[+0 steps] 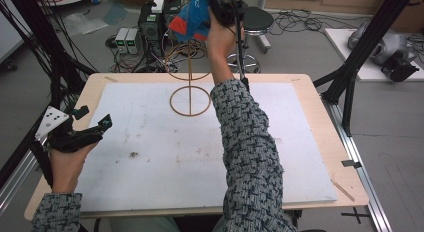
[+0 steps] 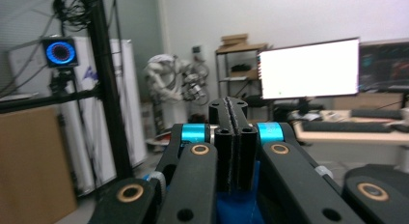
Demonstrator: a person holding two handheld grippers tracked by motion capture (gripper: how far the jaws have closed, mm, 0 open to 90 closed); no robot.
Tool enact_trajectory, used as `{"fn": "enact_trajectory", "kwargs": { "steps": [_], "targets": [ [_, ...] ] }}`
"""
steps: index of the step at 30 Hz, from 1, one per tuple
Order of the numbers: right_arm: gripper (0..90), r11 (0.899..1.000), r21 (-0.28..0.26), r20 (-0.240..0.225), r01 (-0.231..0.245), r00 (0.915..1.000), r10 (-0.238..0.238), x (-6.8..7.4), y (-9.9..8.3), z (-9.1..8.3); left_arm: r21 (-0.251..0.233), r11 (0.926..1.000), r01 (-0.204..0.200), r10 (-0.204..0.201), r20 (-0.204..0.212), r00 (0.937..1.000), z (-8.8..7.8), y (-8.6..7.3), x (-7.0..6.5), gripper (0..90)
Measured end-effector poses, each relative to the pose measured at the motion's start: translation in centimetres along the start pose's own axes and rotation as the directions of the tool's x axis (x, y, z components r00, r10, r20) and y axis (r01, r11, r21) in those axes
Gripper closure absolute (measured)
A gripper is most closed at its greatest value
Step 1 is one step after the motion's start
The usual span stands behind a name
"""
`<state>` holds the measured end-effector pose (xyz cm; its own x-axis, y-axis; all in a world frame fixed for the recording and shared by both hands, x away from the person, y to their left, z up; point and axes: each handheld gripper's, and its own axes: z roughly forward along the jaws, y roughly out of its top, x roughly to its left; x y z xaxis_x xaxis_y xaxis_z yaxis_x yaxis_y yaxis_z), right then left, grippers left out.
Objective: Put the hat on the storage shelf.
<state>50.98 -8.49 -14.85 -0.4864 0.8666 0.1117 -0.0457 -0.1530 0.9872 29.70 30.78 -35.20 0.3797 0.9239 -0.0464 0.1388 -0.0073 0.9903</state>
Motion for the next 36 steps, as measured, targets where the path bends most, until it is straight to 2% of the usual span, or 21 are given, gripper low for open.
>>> {"fn": "enact_trajectory", "kwargs": {
  "steps": [3,5,8,14,15,22,27,36],
  "targets": [
    [89.9,1.0,0.019,-0.023,0.004,0.9997,-0.003,0.3,-0.5,0.0,-0.001,1.0,0.0,0.0,-0.001,1.0,-0.1,0.0,0.0,16.5],
    [89.8,0.999,0.038,-0.056,0.002,0.9984,0.0,0.5,-1.4,-0.4,-0.002,1.0,0.001,-0.001,-0.003,1.0,-0.1,0.0,0.1,16.5],
    [89.7,0.999,0.047,-0.075,-0.003,0.9972,0.006,0.5,-1.9,-0.6,0.002,1.0,0.001,-0.001,-0.002,1.0,0.0,0.0,0.1,16.5],
    [89.7,0.996,0.08,-0.12,0.026,0.9927,-0.017,0.9,-3.5,-1.5,0.005,1.0,-0.001,0.001,0.0,1.0,0.2,-0.1,-0.2,16.5],
    [89.7,0.995,0.089,-0.134,0.05,0.9902,-0.038,1.3,-3.9,-1.6,0.009,1.0,-0.002,0.002,0.001,1.0,0.2,-0.1,-0.2,16.5],
    [89.7,0.99,0.124,-0.168,0.068,0.9847,-0.046,2.2,-5.0,-1.6,0.011,0.9999,-0.002,0.002,-0.004,1.0,0.1,-0.1,0.0,16.6],
    [89.7,0.983,0.149,-0.181,0.103,0.9806,-0.076,3.0,-6.0,-1.5,0.006,1.0,0.003,-0.003,-0.002,1.0,0.1,-0.1,0.0,16.6],
    [89.7,0.977,0.189,-0.209,0.1,0.976,-0.059,3.2,-7.4,-1.6,0.014,0.9999,0.001,-0.001,-0.002,1.0,0.2,-0.2,0.0,16.6]
  ]
}}
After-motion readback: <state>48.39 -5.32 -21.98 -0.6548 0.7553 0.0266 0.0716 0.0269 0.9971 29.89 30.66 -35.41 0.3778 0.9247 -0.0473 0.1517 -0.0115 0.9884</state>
